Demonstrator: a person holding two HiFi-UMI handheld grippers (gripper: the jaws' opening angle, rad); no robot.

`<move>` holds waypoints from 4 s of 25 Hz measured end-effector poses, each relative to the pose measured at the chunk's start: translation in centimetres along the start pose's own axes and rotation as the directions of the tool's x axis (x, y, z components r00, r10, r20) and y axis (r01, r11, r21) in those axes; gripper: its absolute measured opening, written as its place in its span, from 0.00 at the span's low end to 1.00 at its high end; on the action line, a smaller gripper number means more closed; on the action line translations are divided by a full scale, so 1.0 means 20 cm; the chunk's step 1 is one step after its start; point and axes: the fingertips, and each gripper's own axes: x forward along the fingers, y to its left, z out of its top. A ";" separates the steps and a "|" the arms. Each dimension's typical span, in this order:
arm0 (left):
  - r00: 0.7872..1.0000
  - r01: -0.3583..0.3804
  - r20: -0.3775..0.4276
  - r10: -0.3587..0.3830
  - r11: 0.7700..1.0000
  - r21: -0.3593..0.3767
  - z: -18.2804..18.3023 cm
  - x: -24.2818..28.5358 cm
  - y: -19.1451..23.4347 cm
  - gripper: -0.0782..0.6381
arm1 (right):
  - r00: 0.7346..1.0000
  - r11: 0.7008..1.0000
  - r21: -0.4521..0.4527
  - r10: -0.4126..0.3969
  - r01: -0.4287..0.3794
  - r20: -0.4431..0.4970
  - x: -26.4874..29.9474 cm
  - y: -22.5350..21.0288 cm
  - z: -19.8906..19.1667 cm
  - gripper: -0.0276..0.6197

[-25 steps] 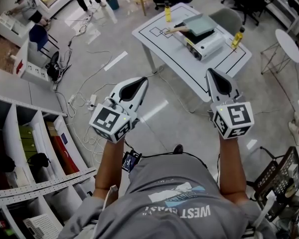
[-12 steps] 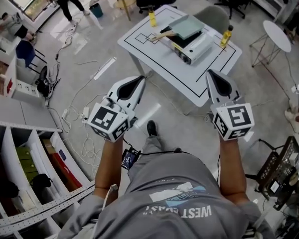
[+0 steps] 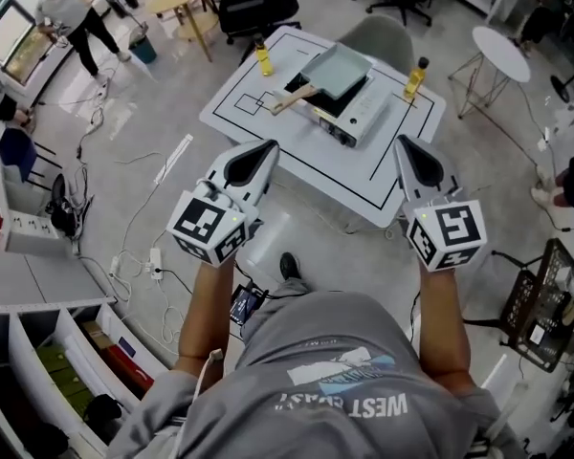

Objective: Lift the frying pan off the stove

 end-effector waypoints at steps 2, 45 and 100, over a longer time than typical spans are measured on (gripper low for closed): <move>1.000 0.025 -0.001 -0.025 1.000 -0.001 0.00 0.04 0.08 0.11 | 1.000 1.000 0.003 -0.025 0.025 -0.005 0.06 0.00 0.01 0.06; 0.972 0.135 -0.178 -0.155 0.984 -0.116 -0.45 0.80 1.07 0.13 | 0.994 0.995 0.038 -0.087 0.089 -0.061 1.17 -0.35 -0.03 0.06; 0.568 0.307 -0.816 -0.113 0.948 0.082 -1.61 1.45 0.99 0.31 | 0.969 0.959 0.230 -0.112 0.163 -0.221 1.31 -0.79 -0.71 0.06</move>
